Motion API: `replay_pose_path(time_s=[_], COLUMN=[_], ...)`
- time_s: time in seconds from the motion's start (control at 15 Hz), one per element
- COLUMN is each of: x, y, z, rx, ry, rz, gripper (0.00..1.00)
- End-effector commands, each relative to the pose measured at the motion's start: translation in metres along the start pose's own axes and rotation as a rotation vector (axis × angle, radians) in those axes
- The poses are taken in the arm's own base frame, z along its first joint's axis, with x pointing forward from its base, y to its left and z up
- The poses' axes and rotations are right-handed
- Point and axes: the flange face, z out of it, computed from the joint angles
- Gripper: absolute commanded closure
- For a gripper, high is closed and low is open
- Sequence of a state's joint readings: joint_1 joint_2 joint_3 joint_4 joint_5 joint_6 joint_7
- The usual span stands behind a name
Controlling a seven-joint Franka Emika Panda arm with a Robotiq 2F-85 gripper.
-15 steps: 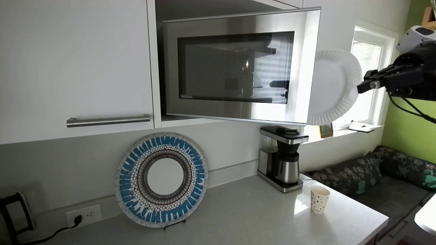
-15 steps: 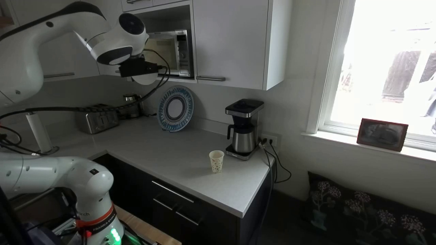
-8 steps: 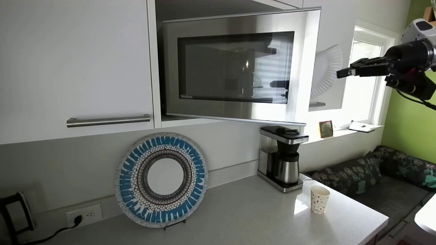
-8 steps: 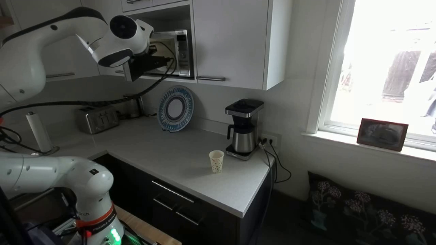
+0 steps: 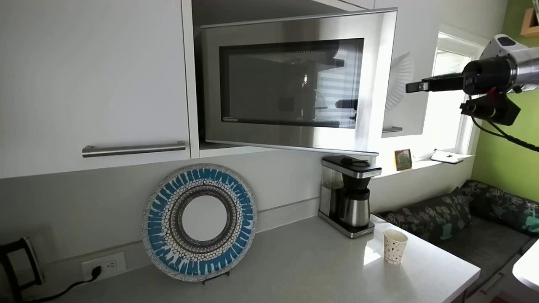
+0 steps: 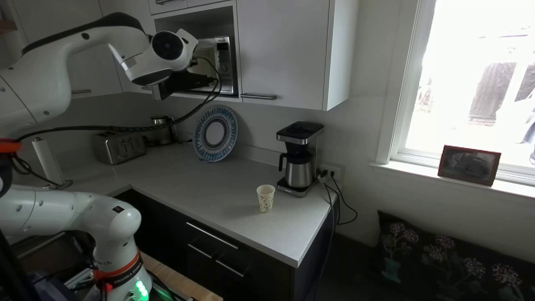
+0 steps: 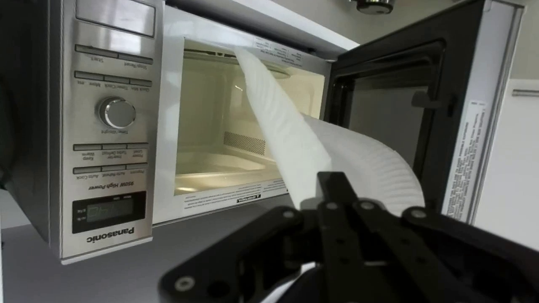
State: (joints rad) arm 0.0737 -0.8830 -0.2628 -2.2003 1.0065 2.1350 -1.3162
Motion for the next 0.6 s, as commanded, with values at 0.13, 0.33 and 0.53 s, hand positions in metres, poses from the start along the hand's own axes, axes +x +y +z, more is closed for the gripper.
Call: replay_pose_path(time_s=[0.13, 0.33, 0.53], x=[-0.004, -0.010, -0.013], y=[0.023, 0.029, 0.030], z=[0.006, 0.002, -0.006], rx=[-0.039, -0.105, -0.138], ry=[0.029, -0.013, -0.039], rz=[0.194, 0.276, 0.348], gripper=[1.00, 1.00, 1.00])
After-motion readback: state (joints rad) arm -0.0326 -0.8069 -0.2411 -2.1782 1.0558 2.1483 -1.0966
